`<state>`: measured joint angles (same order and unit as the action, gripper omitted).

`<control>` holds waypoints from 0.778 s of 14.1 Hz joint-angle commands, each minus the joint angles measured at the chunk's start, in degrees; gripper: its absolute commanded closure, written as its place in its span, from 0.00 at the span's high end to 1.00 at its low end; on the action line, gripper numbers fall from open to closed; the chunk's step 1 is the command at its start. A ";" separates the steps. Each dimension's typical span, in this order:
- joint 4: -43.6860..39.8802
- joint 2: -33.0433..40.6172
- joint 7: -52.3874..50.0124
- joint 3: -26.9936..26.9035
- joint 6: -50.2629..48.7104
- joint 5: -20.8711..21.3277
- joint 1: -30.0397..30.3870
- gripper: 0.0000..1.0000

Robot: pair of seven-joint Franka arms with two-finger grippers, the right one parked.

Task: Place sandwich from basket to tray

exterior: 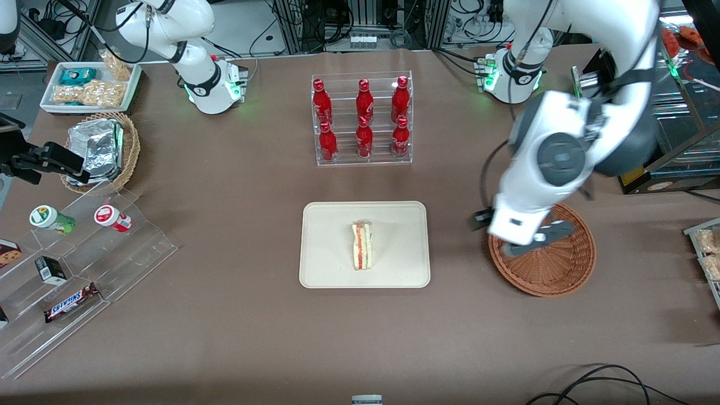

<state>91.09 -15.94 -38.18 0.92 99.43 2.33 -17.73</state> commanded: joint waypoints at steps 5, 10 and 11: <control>16.76 19.36 18.90 1.36 -1.41 0.13 11.20 1.00; 12.03 19.81 39.81 1.46 -3.80 -0.57 15.70 1.00; 9.84 18.85 41.94 1.19 -3.71 -0.66 15.70 1.00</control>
<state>104.60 4.13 -1.89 1.43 96.79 2.21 -2.96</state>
